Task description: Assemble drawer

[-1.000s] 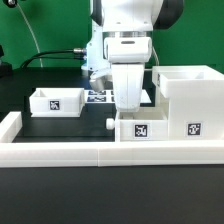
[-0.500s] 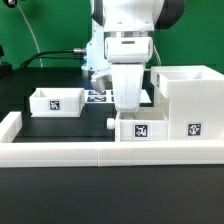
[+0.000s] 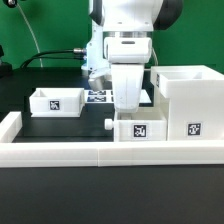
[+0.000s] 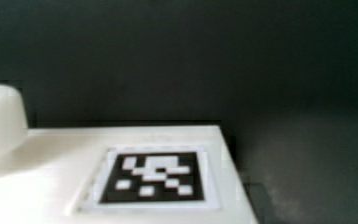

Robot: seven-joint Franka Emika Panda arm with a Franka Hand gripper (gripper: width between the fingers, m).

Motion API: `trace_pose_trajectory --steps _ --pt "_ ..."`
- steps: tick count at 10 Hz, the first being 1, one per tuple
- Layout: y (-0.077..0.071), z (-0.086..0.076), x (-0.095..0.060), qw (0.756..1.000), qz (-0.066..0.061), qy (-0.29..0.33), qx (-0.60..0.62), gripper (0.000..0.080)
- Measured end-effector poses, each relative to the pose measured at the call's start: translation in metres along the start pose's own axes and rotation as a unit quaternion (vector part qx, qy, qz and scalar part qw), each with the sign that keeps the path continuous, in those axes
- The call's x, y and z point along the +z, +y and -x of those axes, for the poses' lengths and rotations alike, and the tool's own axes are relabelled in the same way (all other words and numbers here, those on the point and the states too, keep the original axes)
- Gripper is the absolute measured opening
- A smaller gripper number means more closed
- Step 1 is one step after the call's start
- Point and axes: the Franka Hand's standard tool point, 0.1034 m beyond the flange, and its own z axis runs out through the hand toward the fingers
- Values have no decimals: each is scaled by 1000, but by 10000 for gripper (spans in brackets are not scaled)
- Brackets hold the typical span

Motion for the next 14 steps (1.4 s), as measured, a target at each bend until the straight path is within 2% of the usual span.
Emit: trace_pose_trajectory --steps 4,6,8,9,12,14 --pt "0 0 0 1000 0 0 4 44" --pt "0 -11 -1 1000 -2 -3 -14 44" --pt "2 -12 -2 1000 -14 -12 -10 44" --pt "1 -9 -2 1000 -25 -15 -8 44" --pt "1 -9 -2 1000 -24 -15 -8 44" --pt "1 -9 -2 999 -28 -16 -9 44"
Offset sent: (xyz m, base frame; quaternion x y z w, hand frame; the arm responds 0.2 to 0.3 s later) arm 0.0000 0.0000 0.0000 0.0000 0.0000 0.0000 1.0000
